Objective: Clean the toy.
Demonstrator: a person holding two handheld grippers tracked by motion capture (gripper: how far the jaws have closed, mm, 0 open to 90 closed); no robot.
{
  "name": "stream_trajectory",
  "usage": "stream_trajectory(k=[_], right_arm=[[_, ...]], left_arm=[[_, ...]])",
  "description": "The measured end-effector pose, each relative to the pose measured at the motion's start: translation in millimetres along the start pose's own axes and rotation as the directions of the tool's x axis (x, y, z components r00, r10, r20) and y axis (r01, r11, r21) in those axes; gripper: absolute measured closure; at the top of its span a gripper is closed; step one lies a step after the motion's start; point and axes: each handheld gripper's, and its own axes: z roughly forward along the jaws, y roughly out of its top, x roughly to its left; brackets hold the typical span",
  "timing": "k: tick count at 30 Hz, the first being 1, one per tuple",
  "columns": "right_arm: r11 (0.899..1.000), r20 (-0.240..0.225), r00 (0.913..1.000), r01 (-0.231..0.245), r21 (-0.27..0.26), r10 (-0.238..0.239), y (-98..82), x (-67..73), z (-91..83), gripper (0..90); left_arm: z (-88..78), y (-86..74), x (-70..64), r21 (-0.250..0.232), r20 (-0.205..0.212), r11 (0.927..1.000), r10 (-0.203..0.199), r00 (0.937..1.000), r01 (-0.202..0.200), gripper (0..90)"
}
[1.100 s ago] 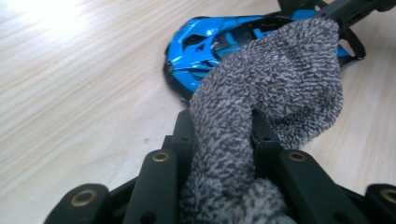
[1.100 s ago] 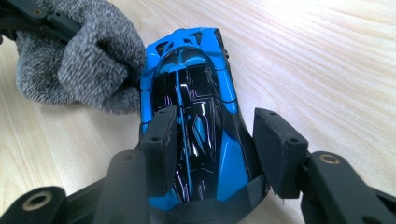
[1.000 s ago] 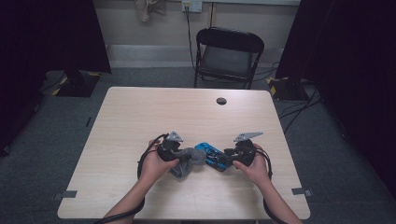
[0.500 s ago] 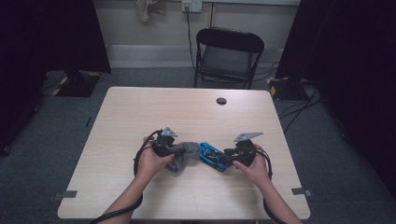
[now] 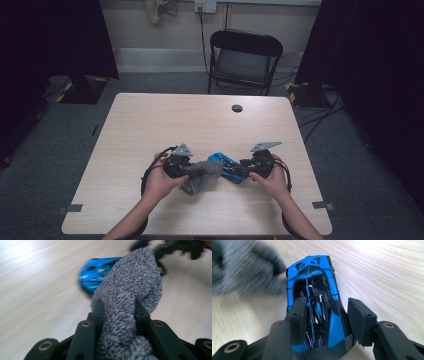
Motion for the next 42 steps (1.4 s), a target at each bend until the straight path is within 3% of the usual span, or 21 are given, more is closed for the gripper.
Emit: stream_trajectory(k=[5,10,14,16,23,28,42], right_arm=[[1.0,0.003,1.0,-0.001,0.001,0.001,0.0,0.3,-0.1,51.3],[1.0,0.002,1.0,-0.001,0.003,0.001,0.2,0.3,-0.2,51.3],[1.0,0.002,1.0,0.002,0.003,-0.002,0.1,0.2,-0.3,51.3],[1.0,0.002,1.0,0.002,0.002,-0.002,0.1,0.2,-0.2,51.3],[1.0,0.003,1.0,0.003,0.0,-0.003,-0.2,0.2,-0.2,51.3],[1.0,0.001,1.0,0.003,0.0,-0.003,-0.2,0.0,-0.1,51.3],[1.0,0.001,1.0,0.001,-0.001,-0.001,-0.2,0.1,-0.1,51.3]], left_arm=[[24.4,3.7,-26.5,0.03,0.07,0.9975,0.061,0.9956,-0.064,69.9],[45.5,8.5,-31.2,0.058,0.08,0.9952,0.073,0.9941,-0.078,69.7],[52.0,10.2,-22.9,0.057,0.055,0.9976,0.036,0.9978,-0.039,69.4],[51.5,10.8,-19.2,0.055,0.032,0.9975,0.042,0.9986,-0.044,69.4],[39.3,10.5,-0.7,0.06,-0.018,0.9981,0.015,0.9997,-0.014,69.4],[30.0,5.7,11.9,0.047,-0.055,0.9986,-0.022,0.9983,0.024,69.4],[11.7,-1.2,36.2,0.028,-0.115,0.9966,-0.074,0.9907,0.077,69.4]])
